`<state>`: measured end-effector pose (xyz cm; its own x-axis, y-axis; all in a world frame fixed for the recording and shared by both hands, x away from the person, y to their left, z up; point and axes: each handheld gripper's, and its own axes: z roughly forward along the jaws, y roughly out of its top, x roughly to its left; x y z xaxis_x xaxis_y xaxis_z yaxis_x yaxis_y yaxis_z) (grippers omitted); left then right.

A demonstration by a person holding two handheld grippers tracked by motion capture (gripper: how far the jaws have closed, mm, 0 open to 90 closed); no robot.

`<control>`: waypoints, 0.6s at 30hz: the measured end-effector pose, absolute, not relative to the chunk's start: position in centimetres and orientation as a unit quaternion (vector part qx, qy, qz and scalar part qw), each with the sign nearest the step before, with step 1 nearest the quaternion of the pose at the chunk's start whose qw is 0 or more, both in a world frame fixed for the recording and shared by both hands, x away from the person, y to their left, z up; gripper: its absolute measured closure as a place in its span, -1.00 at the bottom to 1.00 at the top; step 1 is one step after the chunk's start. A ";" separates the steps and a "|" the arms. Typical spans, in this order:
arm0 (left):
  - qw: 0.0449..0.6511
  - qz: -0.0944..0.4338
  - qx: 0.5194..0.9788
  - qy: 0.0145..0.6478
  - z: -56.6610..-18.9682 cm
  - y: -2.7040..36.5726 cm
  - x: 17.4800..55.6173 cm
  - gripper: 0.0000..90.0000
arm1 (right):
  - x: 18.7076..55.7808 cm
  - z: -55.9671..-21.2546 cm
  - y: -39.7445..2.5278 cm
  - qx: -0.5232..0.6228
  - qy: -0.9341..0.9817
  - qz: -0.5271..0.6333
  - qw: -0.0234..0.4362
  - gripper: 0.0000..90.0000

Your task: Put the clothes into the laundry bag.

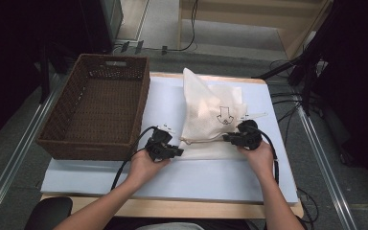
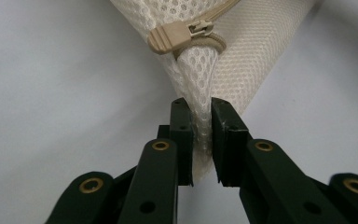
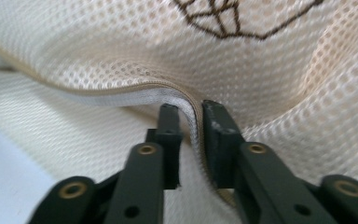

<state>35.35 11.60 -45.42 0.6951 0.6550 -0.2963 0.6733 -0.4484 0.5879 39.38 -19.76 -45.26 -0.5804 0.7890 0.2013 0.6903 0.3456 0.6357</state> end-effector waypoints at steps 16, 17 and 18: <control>0.369 -0.021 0.848 0.379 -44.6 11.7 34.7 0.56 | 36.2 -44.8 -20.9 0.420 0.831 0.359 0.067 0.17; 0.370 -0.024 0.848 0.379 -44.5 11.7 34.7 0.53 | 36.3 -44.7 -20.9 0.421 0.829 0.362 0.066 0.17; 0.374 -0.026 0.847 0.378 -44.5 11.7 34.7 0.50 | 36.3 -44.7 -20.9 0.422 0.829 0.361 0.065 0.17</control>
